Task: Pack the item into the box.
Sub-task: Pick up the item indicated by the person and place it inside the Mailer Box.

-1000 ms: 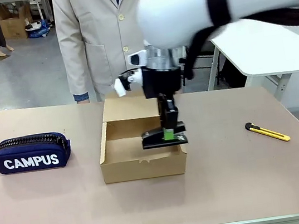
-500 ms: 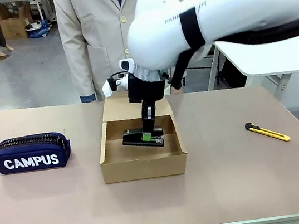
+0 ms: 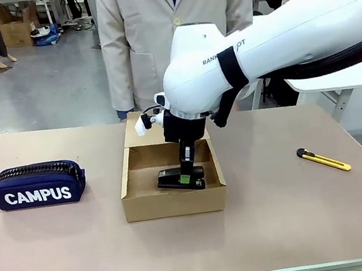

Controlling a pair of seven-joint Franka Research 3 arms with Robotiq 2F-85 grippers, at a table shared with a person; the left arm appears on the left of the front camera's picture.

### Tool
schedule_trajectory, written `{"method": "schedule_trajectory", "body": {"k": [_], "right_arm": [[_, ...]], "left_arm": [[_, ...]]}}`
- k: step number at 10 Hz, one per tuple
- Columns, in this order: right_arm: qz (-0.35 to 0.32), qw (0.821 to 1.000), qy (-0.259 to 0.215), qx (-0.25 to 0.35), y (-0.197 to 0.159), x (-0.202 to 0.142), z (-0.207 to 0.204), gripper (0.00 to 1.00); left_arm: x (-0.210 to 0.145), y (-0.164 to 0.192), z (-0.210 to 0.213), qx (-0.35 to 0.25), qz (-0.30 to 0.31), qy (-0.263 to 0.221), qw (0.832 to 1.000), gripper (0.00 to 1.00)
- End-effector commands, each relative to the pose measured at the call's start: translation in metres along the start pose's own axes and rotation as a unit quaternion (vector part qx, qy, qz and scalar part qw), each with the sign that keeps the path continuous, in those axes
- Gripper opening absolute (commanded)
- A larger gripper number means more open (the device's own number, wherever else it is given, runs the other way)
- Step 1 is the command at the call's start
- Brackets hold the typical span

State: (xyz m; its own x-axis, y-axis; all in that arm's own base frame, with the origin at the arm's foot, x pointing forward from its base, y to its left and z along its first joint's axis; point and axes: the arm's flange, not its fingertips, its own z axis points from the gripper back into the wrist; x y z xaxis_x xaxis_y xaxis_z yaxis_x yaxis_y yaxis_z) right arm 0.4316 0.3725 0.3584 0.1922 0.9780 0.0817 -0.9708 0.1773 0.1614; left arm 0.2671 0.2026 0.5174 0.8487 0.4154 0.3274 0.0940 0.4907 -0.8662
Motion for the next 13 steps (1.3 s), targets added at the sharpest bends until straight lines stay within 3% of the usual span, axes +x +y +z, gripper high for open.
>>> {"method": "schedule_trajectory", "body": {"k": [1,2,3,5,10,12,13], "right_arm": [[-0.011,1.000,0.005,-0.010,-0.002,0.005,0.006,0.00],[-0.012,1.000,0.008,-0.007,-0.003,0.006,0.006,0.38],[-0.007,1.000,0.013,-0.008,-0.003,0.006,0.006,0.92],[-0.002,1.000,0.014,0.006,-0.001,0.006,0.008,1.00],[-0.001,1.000,0.004,0.026,0.003,0.001,0.017,1.00],[-0.075,0.994,-0.071,0.048,0.022,-0.020,0.057,1.00],[-0.186,0.972,-0.131,0.053,0.044,-0.050,0.091,1.00]], "left_arm": [[-0.001,-0.001,0.001,-0.005,-0.010,-0.001,1.000,1.00],[-0.001,-0.001,0.001,-0.005,-0.010,-0.001,1.000,1.00],[-0.001,-0.001,0.001,-0.005,-0.010,-0.001,1.000,1.00],[-0.001,-0.001,0.001,-0.005,-0.010,-0.001,1.000,1.00],[-0.001,-0.001,0.001,-0.005,-0.010,-0.001,1.000,1.00],[-0.001,-0.001,0.001,-0.005,-0.010,-0.001,1.000,1.00],[-0.001,-0.001,0.001,-0.005,-0.010,-0.001,1.000,1.00]]}}
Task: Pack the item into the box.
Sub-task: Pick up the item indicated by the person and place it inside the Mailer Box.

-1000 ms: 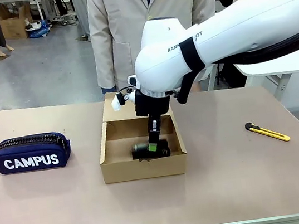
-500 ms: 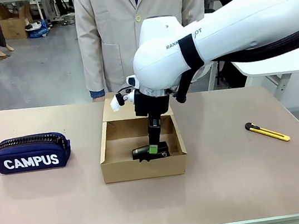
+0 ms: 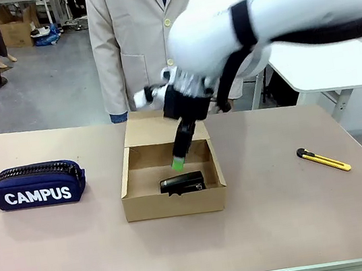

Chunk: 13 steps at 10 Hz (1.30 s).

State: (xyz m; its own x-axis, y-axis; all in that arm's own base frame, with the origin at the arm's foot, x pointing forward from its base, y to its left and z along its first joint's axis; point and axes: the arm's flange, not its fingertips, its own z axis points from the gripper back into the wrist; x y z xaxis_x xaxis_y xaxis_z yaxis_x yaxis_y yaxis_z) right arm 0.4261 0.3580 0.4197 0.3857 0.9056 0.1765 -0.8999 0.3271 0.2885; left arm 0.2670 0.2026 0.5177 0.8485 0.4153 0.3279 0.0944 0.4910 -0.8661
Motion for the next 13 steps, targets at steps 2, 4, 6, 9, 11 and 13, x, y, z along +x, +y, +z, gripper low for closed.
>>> {"method": "schedule_trajectory", "body": {"k": [2,4,6,9,11,13], "right_arm": [[-0.283,0.933,-0.224,0.004,0.050,-0.129,0.103,1.00],[-0.406,0.810,-0.410,0.108,0.048,-0.250,0.149,1.00],[-0.483,0.683,-0.493,0.240,0.022,-0.350,0.161,1.00],[-0.534,0.539,-0.532,0.377,-0.050,-0.492,0.159,1.00],[-0.483,0.726,-0.405,0.275,-0.011,-0.484,0.149,1.00],[-0.483,0.726,-0.405,0.275,-0.011,-0.484,0.149,1.00]], "left_arm": [[-0.001,0.000,0.000,-0.005,-0.010,-0.001,1.000,1.00],[-0.001,0.000,0.000,-0.005,-0.010,-0.001,1.000,1.00],[-0.001,0.000,0.000,-0.005,-0.010,-0.001,1.000,1.00],[-0.001,0.000,0.000,-0.005,-0.010,-0.001,1.000,1.00],[-0.001,0.000,0.000,-0.005,-0.010,-0.001,1.000,1.00],[-0.001,0.000,0.000,-0.005,-0.010,-0.001,1.000,1.00]]}}
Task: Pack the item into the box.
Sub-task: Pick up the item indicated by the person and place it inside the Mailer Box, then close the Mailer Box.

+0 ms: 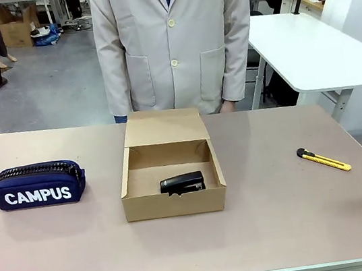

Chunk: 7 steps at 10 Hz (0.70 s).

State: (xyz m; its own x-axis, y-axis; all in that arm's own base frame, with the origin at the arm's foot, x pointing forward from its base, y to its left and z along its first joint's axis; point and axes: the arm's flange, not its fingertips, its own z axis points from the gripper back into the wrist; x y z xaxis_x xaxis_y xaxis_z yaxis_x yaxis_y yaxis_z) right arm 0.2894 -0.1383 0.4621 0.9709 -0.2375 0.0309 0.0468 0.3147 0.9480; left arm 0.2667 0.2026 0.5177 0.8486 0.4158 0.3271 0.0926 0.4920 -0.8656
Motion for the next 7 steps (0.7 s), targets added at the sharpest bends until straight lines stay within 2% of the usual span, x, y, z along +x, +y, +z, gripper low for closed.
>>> {"method": "schedule_trajectory", "body": {"k": [1,7], "right_arm": [[0.026,1.000,0.010,-0.011,0.0127,-0.0123,-0.0078,1.00],[0.026,1.000,0.010,-0.011,0.0127,-0.0123,-0.0078,1.00]], "left_arm": [[-0.0004,-0.0004,0.0003,-0.006,-0.010,-0.001,1.000,1.00],[-0.0004,-0.0004,0.0003,-0.006,-0.010,-0.001,1.000,1.00]]}}
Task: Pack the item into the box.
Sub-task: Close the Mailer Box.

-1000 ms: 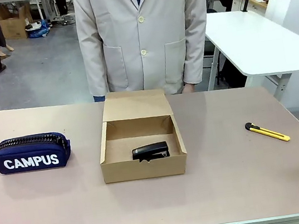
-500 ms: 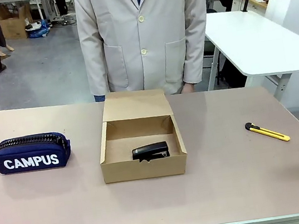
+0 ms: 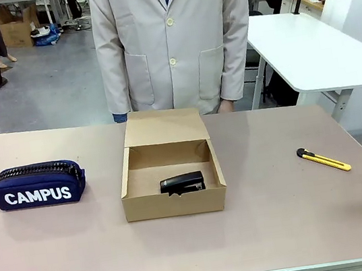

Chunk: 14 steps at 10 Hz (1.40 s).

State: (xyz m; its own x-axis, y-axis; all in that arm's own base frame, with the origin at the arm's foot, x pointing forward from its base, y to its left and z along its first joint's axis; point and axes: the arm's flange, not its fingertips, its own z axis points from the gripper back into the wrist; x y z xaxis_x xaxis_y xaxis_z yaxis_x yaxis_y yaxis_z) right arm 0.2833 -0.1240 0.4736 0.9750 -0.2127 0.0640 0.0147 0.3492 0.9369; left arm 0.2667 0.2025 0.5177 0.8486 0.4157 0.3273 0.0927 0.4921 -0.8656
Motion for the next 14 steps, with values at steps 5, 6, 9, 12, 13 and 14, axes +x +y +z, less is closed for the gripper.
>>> {"method": "schedule_trajectory", "body": {"k": [5,6,9,12,13,14], "right_arm": [[0.007,1.000,0.003,0.003,-0.0023,-0.0035,0.0001,1.00],[0.007,1.000,0.003,0.003,-0.0023,-0.0035,0.0001,1.00],[0.007,1.000,0.003,0.003,-0.0023,-0.0035,0.0001,1.00],[0.007,1.000,0.003,0.003,-0.0023,-0.0035,0.0001,1.00],[0.007,1.000,0.003,0.003,-0.0023,-0.0035,0.0001,1.00],[0.007,1.000,0.003,0.003,-0.0023,-0.0035,0.0001,1.00]], "left_arm": [[-0.0004,-0.0003,0.0003,-0.006,-0.010,-0.001,1.000,1.00],[-0.0004,-0.0003,0.0003,-0.006,-0.010,-0.001,1.000,1.00],[-0.0004,-0.0003,0.0003,-0.006,-0.010,-0.001,1.000,1.00],[-0.0004,-0.0003,0.0003,-0.006,-0.010,-0.001,1.000,1.00],[-0.0004,-0.0003,0.0003,-0.006,-0.010,-0.001,1.000,1.00],[-0.0004,-0.0003,0.0003,-0.006,-0.010,-0.001,1.000,1.00]]}}
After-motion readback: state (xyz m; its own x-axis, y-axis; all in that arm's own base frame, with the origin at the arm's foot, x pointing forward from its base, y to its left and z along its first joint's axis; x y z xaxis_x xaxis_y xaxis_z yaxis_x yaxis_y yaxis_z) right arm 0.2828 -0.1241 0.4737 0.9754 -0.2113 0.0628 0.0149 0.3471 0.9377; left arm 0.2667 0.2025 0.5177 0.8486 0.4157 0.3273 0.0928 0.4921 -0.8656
